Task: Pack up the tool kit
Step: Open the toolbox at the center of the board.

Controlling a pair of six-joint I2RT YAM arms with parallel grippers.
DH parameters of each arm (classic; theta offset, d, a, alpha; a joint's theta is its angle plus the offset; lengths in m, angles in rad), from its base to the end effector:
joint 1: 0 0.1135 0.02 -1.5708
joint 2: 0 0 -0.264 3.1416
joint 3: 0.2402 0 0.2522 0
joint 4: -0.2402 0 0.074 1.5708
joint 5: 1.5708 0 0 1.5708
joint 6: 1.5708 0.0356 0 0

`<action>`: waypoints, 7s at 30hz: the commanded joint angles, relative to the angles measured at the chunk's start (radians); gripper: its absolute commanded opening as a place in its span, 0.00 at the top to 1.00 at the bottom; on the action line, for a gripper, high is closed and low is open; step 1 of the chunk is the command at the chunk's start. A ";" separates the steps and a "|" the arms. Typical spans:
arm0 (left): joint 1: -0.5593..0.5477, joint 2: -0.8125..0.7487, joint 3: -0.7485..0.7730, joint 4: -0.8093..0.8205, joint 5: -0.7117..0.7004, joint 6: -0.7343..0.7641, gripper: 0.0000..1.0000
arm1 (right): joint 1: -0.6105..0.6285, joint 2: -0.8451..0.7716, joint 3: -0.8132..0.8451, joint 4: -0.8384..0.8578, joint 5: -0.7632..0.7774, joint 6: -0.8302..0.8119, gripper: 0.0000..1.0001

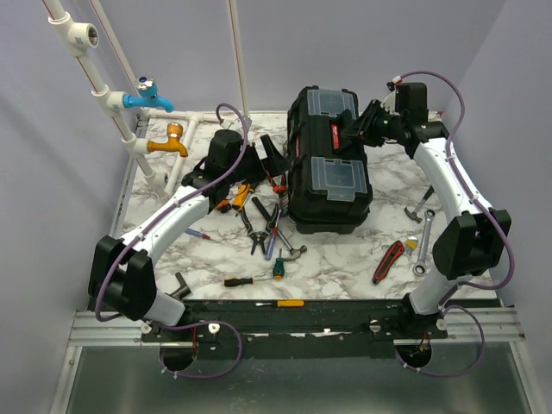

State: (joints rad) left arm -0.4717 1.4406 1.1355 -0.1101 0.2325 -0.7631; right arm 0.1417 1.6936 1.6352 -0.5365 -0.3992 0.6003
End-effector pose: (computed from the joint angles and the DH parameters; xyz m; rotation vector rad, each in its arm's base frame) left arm 0.2963 -0.1604 0.3151 -0.1480 2.1195 -1.0014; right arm 0.3830 0.0686 0.3613 0.2733 2.2228 0.8483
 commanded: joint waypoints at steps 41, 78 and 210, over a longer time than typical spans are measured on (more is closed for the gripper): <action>0.087 0.576 0.208 1.049 0.730 -0.618 0.64 | -0.189 -0.139 -0.193 0.448 -0.263 0.165 0.72; 0.036 0.519 0.285 0.818 0.740 -0.417 0.67 | -0.213 -0.401 -0.510 0.290 0.530 0.099 0.13; -0.175 0.765 0.771 0.709 0.609 -0.430 0.27 | 0.280 -0.503 -0.221 -0.138 0.847 -0.442 0.02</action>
State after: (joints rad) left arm -0.6479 2.1868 1.9049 0.4976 0.8810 -1.1576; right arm 0.3885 1.2137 1.4563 -0.5953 0.4049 0.1959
